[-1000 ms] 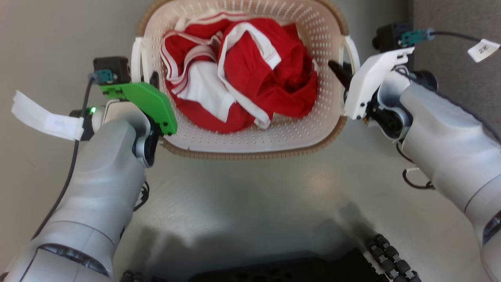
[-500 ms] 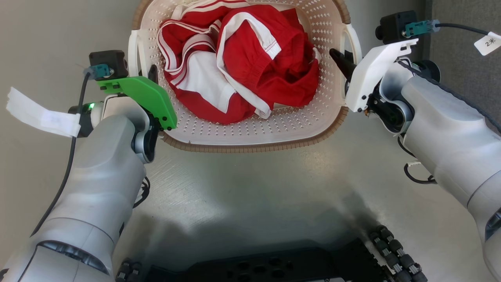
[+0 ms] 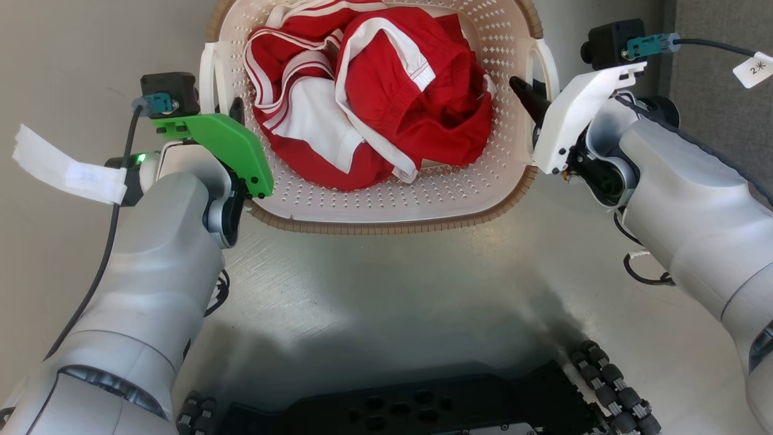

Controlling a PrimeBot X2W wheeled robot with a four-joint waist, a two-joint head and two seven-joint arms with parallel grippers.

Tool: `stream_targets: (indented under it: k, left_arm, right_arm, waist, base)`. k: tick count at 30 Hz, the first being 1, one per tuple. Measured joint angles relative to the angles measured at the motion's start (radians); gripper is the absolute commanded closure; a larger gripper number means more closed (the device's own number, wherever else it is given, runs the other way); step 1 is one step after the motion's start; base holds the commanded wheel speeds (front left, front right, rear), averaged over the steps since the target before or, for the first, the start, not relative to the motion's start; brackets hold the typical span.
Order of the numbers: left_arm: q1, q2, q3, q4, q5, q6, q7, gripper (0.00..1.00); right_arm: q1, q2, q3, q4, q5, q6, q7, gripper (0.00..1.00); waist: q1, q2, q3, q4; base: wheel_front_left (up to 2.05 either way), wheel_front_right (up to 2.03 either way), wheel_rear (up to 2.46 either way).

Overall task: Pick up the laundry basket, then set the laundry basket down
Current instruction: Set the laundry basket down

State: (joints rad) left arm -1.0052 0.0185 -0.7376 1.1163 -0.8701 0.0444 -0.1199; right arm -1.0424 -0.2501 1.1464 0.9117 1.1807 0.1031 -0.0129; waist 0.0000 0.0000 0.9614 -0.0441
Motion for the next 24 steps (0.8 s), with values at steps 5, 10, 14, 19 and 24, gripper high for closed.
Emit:
stream_targets:
  k: [5,10,14,19,24]
  left_arm:
    - [-0.003,0.002,-0.007,0.007,-0.006,0.000,0.000,0.05]
    - [-0.012,0.002,-0.013,0.009,-0.007,0.000,0.000,0.00]
    - [-0.023,0.002,-0.015,0.013,-0.007,0.000,-0.009,0.00]
    - [-0.025,0.002,-0.019,0.036,-0.013,0.000,-0.018,0.00]
    - [-0.025,0.002,-0.024,0.058,-0.017,0.001,-0.024,0.00]
  right_arm:
    - [-0.004,0.001,0.011,0.002,0.009,0.009,-0.005,0.00]
    - [-0.020,0.021,0.019,0.001,0.020,0.020,-0.013,0.00]
    - [-0.020,0.023,0.023,0.010,0.028,0.020,-0.019,0.00]
    - [-0.020,0.026,0.031,0.026,0.035,0.020,-0.023,0.00]
    - [-0.019,0.030,0.037,0.040,0.044,0.021,-0.030,0.00]
  waist:
    - [0.0000,0.0000,0.003,-0.001]
    - [0.0000,0.0000,0.003,-0.002]
    - [0.0000,0.0000,0.003,-0.003]
    - [0.0000,0.0000,-0.004,-0.004]
    - [0.0000,0.0000,-0.025,-0.006]
  base:
    - [0.00,0.00,0.00]
    - [0.00,0.00,0.00]
    - [0.00,0.00,0.00]
    - [0.00,0.00,0.00]
    - [0.00,0.00,0.00]
